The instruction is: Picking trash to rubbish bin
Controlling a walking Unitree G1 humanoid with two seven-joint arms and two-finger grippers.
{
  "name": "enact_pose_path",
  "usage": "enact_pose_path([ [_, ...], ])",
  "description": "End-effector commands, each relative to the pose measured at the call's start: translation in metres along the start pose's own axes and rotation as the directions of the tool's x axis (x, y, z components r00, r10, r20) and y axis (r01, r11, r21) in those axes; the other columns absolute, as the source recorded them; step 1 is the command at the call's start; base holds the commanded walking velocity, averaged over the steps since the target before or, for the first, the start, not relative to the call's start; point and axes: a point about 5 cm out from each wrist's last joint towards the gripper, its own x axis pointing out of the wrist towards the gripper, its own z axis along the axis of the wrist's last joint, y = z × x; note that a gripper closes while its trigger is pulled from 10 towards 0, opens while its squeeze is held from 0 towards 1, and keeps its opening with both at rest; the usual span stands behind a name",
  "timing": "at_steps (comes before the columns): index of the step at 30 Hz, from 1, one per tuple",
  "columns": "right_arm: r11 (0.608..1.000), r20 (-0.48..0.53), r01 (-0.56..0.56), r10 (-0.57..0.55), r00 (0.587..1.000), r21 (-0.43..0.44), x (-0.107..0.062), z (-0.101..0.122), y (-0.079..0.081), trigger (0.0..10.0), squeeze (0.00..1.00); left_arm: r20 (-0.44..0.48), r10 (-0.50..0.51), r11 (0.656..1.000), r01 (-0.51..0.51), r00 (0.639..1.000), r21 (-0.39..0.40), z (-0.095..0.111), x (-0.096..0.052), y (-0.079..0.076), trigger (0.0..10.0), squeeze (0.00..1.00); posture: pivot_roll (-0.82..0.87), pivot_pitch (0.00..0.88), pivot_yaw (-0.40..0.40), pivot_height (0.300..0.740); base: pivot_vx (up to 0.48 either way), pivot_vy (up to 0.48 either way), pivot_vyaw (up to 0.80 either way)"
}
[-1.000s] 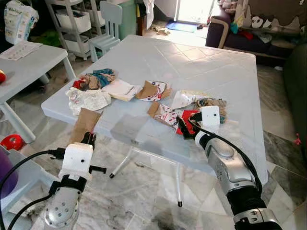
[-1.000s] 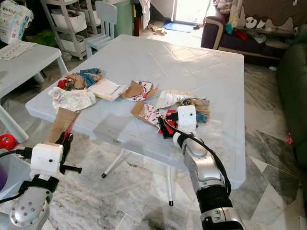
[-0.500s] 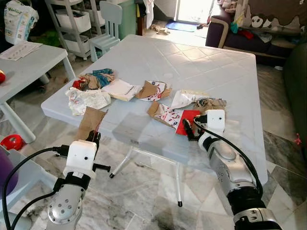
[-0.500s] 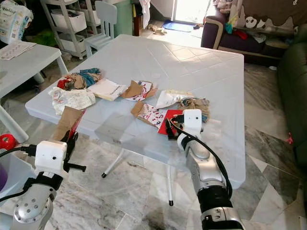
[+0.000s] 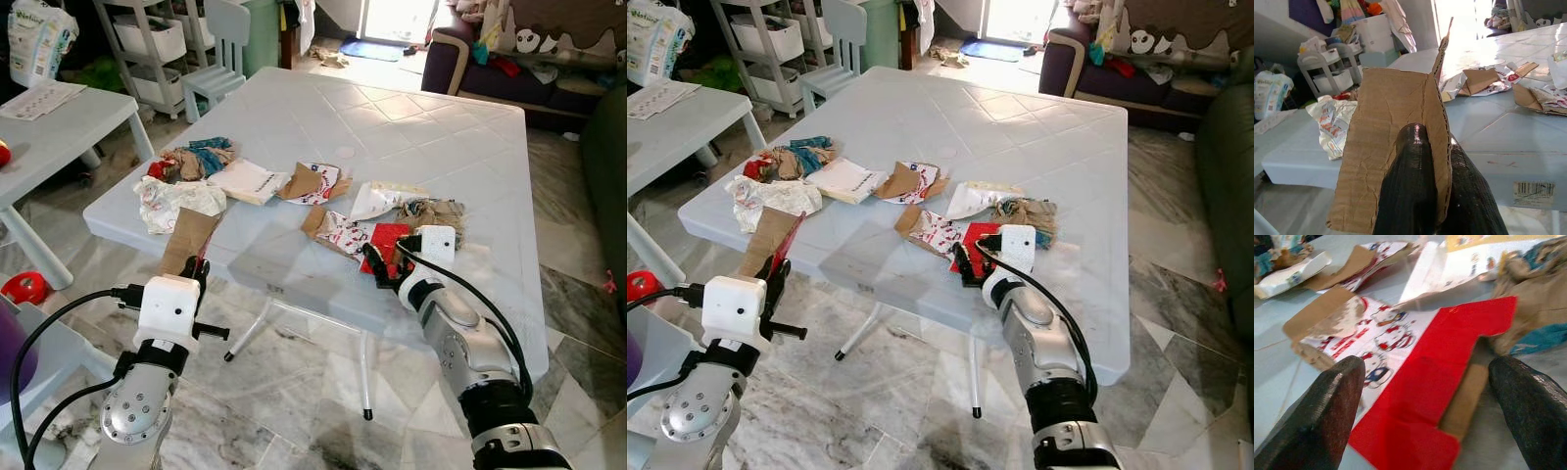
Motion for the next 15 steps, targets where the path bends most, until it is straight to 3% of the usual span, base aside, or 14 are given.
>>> enact_pose_path([
  [1,1.000,-0.010,-0.012,0.012,1.000,0.018,-0.0003,-0.0009,0.0015,1.5,0.00,-0.023,-0.014,1.000,0.014,1.000,-0.010,-0.0038,0.0003,-0.0022,2.0,0.00,0.07,0.048,-0.060,0.740,0.000,0.000,0.00],
  [2,1.000,-0.012,-0.017,0.017,1.000,0.020,-0.0003,-0.0012,0.0023,0.0,0.00,-0.023,-0.014,1.000,0.014,1.000,-0.010,-0.0038,0.0003,-0.0024,2.0,0.00,0.08,0.048,-0.062,0.740,0.000,0.000,0.00],
  [5,0.995,-0.017,-0.041,0.042,0.999,0.088,0.0001,-0.0026,0.0070,0.0,0.00,-0.025,-0.015,1.000,0.014,1.000,-0.016,-0.0042,0.0002,-0.0028,1.7,0.00,0.08,0.048,-0.062,0.740,0.000,0.000,0.00],
  [15,0.991,-0.039,-0.055,0.060,0.997,0.119,-0.0011,-0.0065,0.0080,0.0,0.00,-0.033,-0.010,0.999,0.009,0.999,-0.036,-0.0062,0.0017,-0.0048,1.6,0.00,0.07,0.046,-0.070,0.740,0.000,0.000,0.00],
])
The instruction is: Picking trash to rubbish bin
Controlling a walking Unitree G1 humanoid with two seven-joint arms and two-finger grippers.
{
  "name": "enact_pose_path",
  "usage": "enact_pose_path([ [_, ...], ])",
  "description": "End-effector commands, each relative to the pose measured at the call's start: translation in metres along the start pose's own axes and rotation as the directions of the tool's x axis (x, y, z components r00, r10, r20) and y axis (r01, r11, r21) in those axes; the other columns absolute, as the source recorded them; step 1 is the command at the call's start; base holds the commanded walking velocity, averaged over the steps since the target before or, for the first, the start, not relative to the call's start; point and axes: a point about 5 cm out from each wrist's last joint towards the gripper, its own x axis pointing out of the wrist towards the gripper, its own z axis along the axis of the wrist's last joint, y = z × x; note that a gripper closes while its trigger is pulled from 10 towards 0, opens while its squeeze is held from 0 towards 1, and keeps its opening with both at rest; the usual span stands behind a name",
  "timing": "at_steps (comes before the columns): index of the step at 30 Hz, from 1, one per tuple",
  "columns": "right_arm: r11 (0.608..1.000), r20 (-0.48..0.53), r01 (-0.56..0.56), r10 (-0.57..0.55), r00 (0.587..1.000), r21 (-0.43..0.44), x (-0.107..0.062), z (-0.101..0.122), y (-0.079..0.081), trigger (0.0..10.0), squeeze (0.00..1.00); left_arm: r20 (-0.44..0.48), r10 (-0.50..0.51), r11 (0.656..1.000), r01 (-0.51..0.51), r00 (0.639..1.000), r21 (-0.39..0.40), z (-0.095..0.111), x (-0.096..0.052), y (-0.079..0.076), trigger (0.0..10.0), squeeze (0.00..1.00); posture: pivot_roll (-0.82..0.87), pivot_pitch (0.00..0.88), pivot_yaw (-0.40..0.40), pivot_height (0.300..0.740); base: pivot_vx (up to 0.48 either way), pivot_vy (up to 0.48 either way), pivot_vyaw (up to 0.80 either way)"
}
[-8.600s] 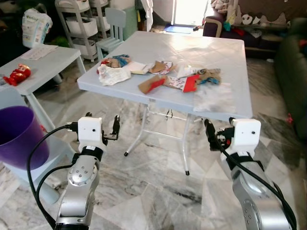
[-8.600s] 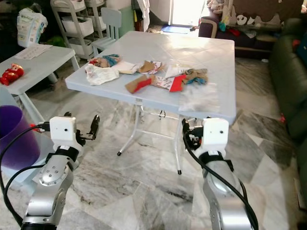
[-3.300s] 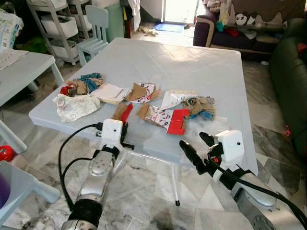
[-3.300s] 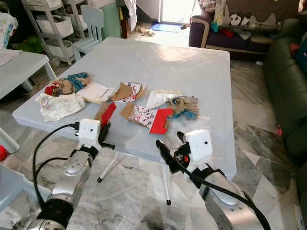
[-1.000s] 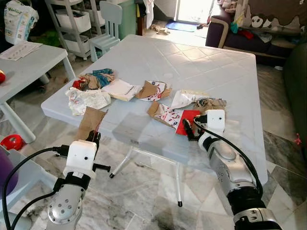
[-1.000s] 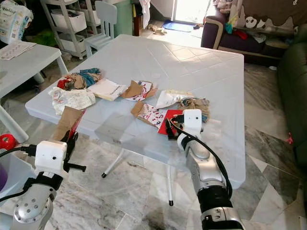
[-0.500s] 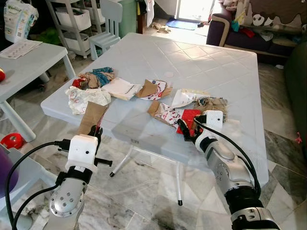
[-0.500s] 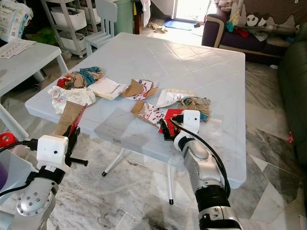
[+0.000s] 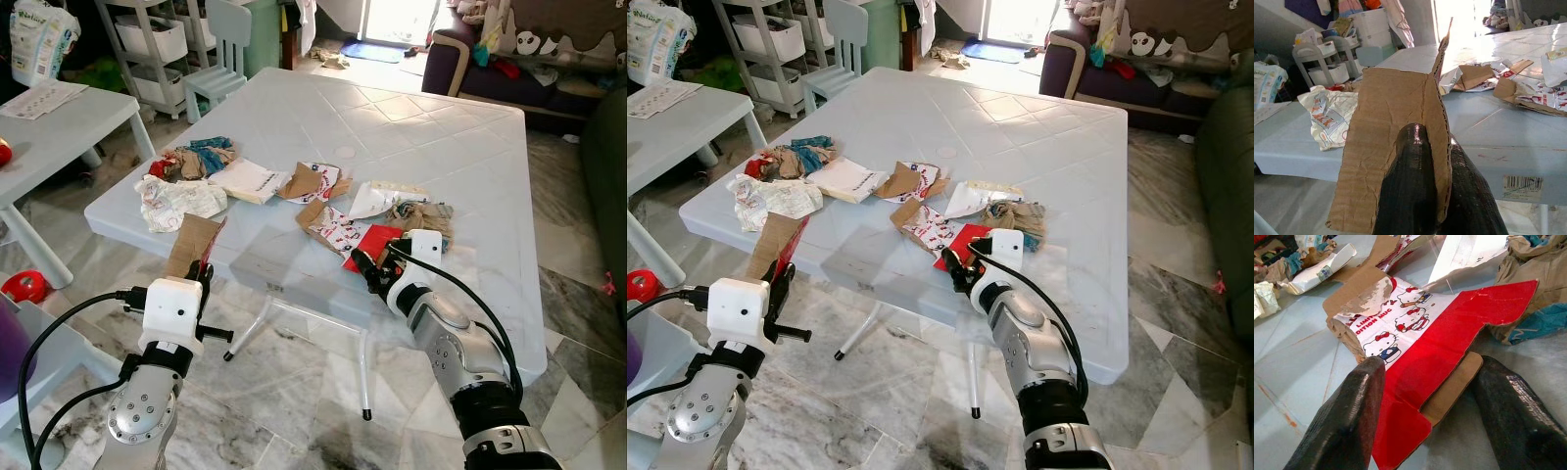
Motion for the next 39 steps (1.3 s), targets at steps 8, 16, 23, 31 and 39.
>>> enact_pose_path([
  [8,0.999,-0.001,0.020,-0.020,1.000,0.025,-0.003,0.000,-0.006,0.0,0.00,-0.013,-0.004,1.000,0.004,1.000,-0.021,-0.002,0.003,-0.002,1.5,0.00,0.06,0.044,-0.071,0.740,0.000,0.000,0.00],
  [16,0.998,0.028,0.047,-0.048,0.998,0.028,-0.004,0.004,-0.010,0.0,0.00,-0.012,-0.004,1.000,0.003,1.000,-0.027,-0.003,0.004,-0.003,1.5,0.00,0.06,0.044,-0.072,0.740,0.000,0.000,0.00],
  [23,0.998,0.043,0.066,-0.067,0.997,0.024,-0.005,0.005,-0.013,0.0,0.00,-0.011,-0.004,1.000,0.004,1.000,-0.029,-0.003,0.004,-0.003,1.7,0.00,0.05,0.045,-0.073,0.740,0.000,0.000,0.00],
  [31,0.991,0.199,0.135,-0.130,0.971,-0.012,-0.011,0.027,-0.021,0.0,0.00,-0.008,-0.012,0.999,0.012,1.000,-0.033,-0.003,0.008,-0.006,1.8,0.00,0.04,0.038,-0.068,0.740,0.000,0.000,0.00],
  [39,0.987,0.305,0.161,-0.150,0.941,-0.011,-0.013,0.047,-0.024,0.0,0.00,0.013,-0.007,0.999,0.007,1.000,-0.034,-0.001,0.012,-0.006,2.6,0.00,0.03,0.027,-0.066,0.740,0.000,0.000,0.00],
])
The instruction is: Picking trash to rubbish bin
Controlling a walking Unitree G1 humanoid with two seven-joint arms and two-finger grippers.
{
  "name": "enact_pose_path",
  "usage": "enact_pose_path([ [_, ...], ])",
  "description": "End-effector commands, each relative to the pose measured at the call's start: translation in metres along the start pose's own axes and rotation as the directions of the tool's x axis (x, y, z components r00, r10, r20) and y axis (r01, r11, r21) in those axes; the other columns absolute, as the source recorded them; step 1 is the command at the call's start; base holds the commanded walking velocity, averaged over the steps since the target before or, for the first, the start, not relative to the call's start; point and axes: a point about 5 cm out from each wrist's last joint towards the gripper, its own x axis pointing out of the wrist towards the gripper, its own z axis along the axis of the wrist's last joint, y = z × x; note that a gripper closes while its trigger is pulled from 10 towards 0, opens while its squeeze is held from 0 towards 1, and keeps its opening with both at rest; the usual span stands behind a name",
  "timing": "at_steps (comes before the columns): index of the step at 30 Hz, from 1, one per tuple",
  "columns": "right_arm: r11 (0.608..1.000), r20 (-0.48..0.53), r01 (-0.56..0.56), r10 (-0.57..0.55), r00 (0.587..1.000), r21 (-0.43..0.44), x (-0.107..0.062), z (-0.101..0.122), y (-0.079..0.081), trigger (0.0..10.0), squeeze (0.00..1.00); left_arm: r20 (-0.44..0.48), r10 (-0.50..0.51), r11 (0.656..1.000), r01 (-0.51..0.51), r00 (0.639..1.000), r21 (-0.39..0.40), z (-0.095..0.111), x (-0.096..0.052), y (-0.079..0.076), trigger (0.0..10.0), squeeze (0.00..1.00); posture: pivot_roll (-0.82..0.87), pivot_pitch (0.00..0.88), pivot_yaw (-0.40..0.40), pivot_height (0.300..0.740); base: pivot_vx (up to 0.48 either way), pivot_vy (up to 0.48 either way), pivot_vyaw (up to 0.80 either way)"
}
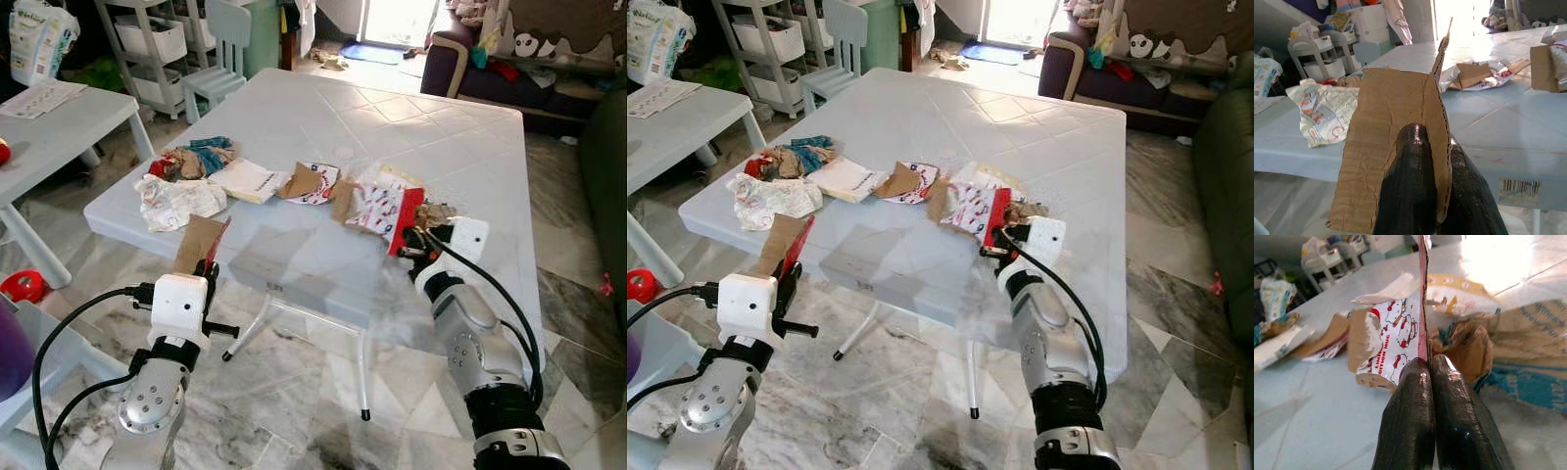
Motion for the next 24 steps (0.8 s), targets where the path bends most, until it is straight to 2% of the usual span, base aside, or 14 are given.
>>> enact_pose_path([
  [1,1.000,0.063,-0.002,0.002,0.998,-0.009,0.003,0.016,0.001,0.0,0.00,0.020,0.000,1.000,0.000,1.000,-0.006,0.003,0.002,-0.002,3.0,0.00,0.03,0.026,-0.066,0.740,0.000,0.000,0.00],
  [7,0.999,0.113,-0.044,0.044,0.993,-0.006,0.001,0.031,0.008,0.0,0.00,0.042,0.020,1.000,-0.020,0.999,-0.004,0.007,0.008,-0.002,3.0,0.00,0.03,0.018,-0.060,0.740,0.000,0.000,0.00],
  [8,0.998,0.123,-0.057,0.059,0.991,-0.013,0.000,0.034,0.010,0.0,0.00,0.030,0.026,1.000,-0.025,0.999,-0.010,0.005,0.009,-0.002,4.2,0.00,0.02,0.016,-0.056,0.740,0.000,0.000,0.00],
  [9,0.998,0.134,-0.063,0.066,0.989,-0.029,-0.002,0.036,0.011,0.0,0.00,0.018,0.029,0.999,-0.029,0.999,-0.019,0.004,0.010,-0.002,6.2,0.00,0.02,0.015,-0.055,0.740,0.000,0.000,0.00],
  [10,0.998,0.134,-0.063,0.066,0.989,-0.029,-0.002,0.036,0.011,0.0,0.00,0.018,0.029,0.999,-0.029,0.999,-0.019,0.004,0.010,-0.002,6.2,0.00,0.02,0.015,-0.055,0.740,0.000,0.000,0.00],
  [11,0.997,0.145,-0.061,0.068,0.987,-0.052,-0.004,0.039,0.012,0.0,0.00,0.018,0.034,0.999,-0.033,0.999,-0.026,0.004,0.012,-0.003,7.5,0.00,0.01,0.013,-0.053,0.740,0.000,0.000,0.00],
  [12,0.997,0.153,-0.062,0.070,0.986,-0.056,-0.006,0.041,0.012,0.0,0.00,0.018,0.035,0.999,-0.035,0.999,-0.025,0.004,0.012,-0.004,8.0,0.00,0.01,0.013,-0.052,0.740,0.000,0.000,0.00],
  [13,0.997,0.160,-0.063,0.071,0.984,-0.053,-0.007,0.042,0.013,0.0,0.00,0.019,0.035,0.999,-0.035,0.999,-0.024,0.004,0.014,-0.004,9.3,0.00,0.01,0.012,-0.049,0.740,0.000,0.000,0.00],
  [14,0.997,0.165,-0.065,0.072,0.984,-0.050,-0.008,0.043,0.013,0.0,0.00,0.020,0.036,0.999,-0.035,0.999,-0.024,0.005,0.014,-0.005,9.3,0.00,0.01,0.012,-0.049,0.740,0.000,0.000,0.00],
  [15,0.997,0.173,-0.065,0.073,0.982,-0.050,-0.010,0.046,0.014,0.0,0.00,0.021,0.034,0.999,-0.034,0.999,-0.028,0.005,0.017,-0.005,10.0,0.00,0.00,0.006,-0.041,0.740,0.000,0.000,0.00],
  [20,0.995,0.209,-0.072,0.084,0.974,-0.068,-0.014,0.055,0.017,0.0,0.00,0.046,0.044,0.998,-0.042,0.998,-0.042,0.013,0.028,-0.005,10.0,0.00,-0.01,0.005,-0.030,0.740,0.000,0.000,0.00],
  [22,0.995,0.233,-0.054,0.072,0.970,-0.083,-0.018,0.061,0.018,0.0,0.00,0.084,0.058,0.998,-0.055,0.995,-0.029,0.024,0.040,-0.001,10.0,0.00,-0.02,0.002,-0.020,0.740,0.000,0.000,0.00],
  [23,0.994,0.236,-0.066,0.086,0.968,-0.090,-0.020,0.061,0.020,3.1,0.00,0.092,0.064,0.998,-0.061,0.994,-0.034,0.026,0.042,0.001,10.0,0.00,-0.02,0.000,-0.016,0.740,0.000,0.000,0.00],
  [24,0.993,0.237,-0.077,0.097,0.967,-0.094,-0.021,0.062,0.021,3.1,0.00,0.095,0.068,0.997,-0.065,0.993,-0.039,0.028,0.044,0.002,10.0,0.00,-0.02,0.000,-0.016,0.740,0.000,0.000,0.00],
])
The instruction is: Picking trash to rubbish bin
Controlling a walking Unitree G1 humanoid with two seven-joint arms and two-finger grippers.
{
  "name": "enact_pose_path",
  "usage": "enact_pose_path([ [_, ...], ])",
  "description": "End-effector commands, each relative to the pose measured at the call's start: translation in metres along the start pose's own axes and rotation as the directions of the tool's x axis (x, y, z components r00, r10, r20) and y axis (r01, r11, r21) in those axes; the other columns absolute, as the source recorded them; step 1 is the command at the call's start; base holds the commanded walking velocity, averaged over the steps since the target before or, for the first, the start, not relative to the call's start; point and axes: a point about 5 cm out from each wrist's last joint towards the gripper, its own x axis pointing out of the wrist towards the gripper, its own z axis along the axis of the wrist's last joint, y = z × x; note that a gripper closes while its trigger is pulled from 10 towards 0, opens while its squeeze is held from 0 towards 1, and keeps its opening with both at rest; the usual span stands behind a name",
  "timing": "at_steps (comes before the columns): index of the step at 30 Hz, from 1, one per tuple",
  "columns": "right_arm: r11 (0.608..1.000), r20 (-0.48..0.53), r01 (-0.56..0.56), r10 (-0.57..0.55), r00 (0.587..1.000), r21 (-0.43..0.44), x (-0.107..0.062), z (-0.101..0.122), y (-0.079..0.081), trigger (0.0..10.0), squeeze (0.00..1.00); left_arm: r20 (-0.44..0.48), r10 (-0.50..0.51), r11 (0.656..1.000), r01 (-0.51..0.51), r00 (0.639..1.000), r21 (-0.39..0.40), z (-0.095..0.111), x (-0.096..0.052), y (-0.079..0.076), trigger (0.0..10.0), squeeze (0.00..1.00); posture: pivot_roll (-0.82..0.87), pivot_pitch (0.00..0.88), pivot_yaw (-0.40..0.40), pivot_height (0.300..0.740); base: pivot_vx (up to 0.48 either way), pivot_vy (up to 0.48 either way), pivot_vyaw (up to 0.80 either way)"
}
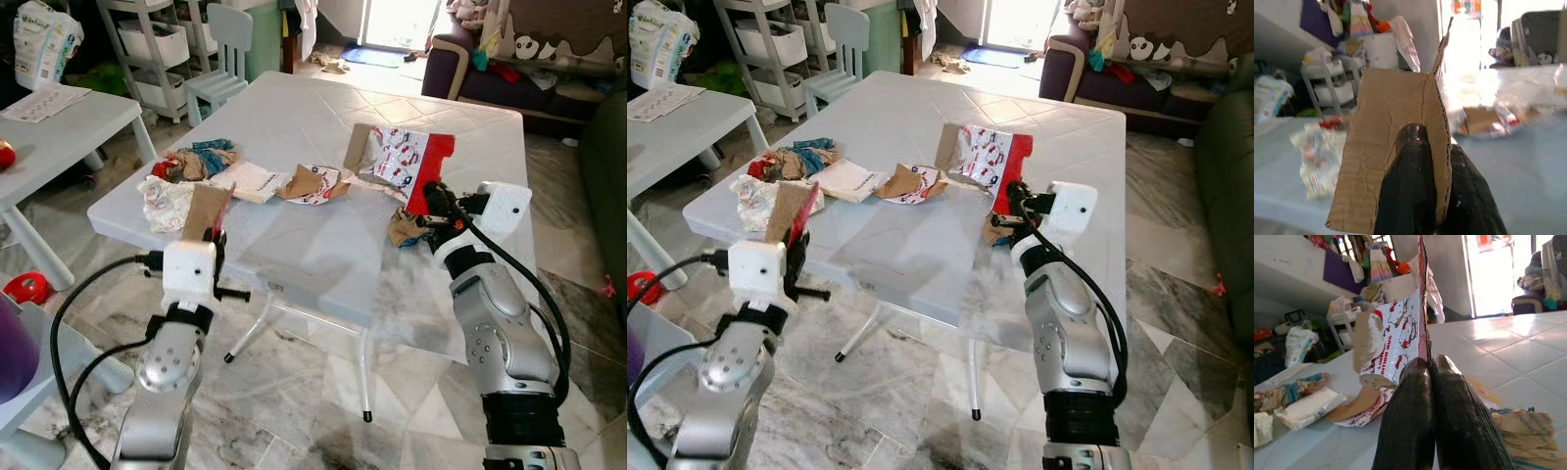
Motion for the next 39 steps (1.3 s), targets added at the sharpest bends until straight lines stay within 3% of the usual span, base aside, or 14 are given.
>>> enact_pose_path([
  [1,0.998,0.010,-0.024,0.025,1.000,-0.052,-0.004,0.005,0.003,10.0,0.00,-0.011,0.012,1.000,-0.012,1.000,-0.005,-0.001,0.003,0.003,10.0,0.00,-0.02,0.000,-0.012,0.740,0.000,0.000,0.80],
  [9,0.996,-0.015,-0.061,0.060,0.998,-0.070,-0.007,-0.002,0.015,10.0,0.00,-0.024,0.000,1.000,0.000,1.000,-0.012,-0.005,0.000,-0.005,10.0,0.00,-0.02,0.000,-0.016,0.740,0.000,0.000,0.80],
  [39,0.994,-0.039,-0.081,0.078,0.996,-0.071,-0.007,-0.003,0.020,10.0,0.00,-0.070,0.037,0.999,-0.039,0.997,-0.030,-0.010,0.001,0.000,10.0,0.00,-0.01,0.029,-0.026,0.740,0.000,0.000,0.80],
])
